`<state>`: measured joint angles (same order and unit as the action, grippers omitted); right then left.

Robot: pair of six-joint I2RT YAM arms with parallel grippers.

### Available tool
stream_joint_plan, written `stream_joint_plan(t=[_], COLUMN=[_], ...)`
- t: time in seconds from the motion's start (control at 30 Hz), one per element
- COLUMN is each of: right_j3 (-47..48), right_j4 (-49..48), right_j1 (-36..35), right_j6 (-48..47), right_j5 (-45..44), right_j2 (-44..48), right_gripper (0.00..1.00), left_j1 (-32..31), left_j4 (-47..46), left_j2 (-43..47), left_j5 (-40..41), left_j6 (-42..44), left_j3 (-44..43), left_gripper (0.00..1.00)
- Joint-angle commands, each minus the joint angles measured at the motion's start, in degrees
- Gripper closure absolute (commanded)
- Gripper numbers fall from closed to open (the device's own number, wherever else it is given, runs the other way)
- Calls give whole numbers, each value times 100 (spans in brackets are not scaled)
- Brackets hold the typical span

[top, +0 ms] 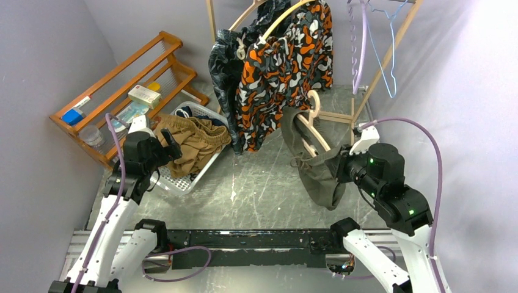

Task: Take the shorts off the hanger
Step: Pick up the hanger from the clothes rod, then remove the shorts from the hanger.

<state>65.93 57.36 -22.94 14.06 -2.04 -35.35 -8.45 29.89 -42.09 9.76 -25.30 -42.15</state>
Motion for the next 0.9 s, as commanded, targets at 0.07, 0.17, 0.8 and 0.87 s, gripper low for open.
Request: stream_joint_plan(t=[0.07, 0.17, 0.8, 0.87], right_j3=[-110, -134, -1002, -1004], right_j4=[-823, -1147, -2137, -2134], right_j1=[4, 5, -1, 2], right_j6=[-491, -472, -154, -150], right_j5=[1989, 2771, 3919, 3992], right_j2=[-22, -70, 138, -12], right_gripper=[100, 100, 100, 100], left_j1=[11, 18, -1122, -1721], left_j4=[-305, -820, -950, -845], left_j2=[355, 469, -700, -713], left_j5=[-548, -1483, -3987, -3322], left_j6=[-621, -843, -467, -416], left_j3=[101, 145, -889, -979], left_gripper=[4, 15, 15, 15])
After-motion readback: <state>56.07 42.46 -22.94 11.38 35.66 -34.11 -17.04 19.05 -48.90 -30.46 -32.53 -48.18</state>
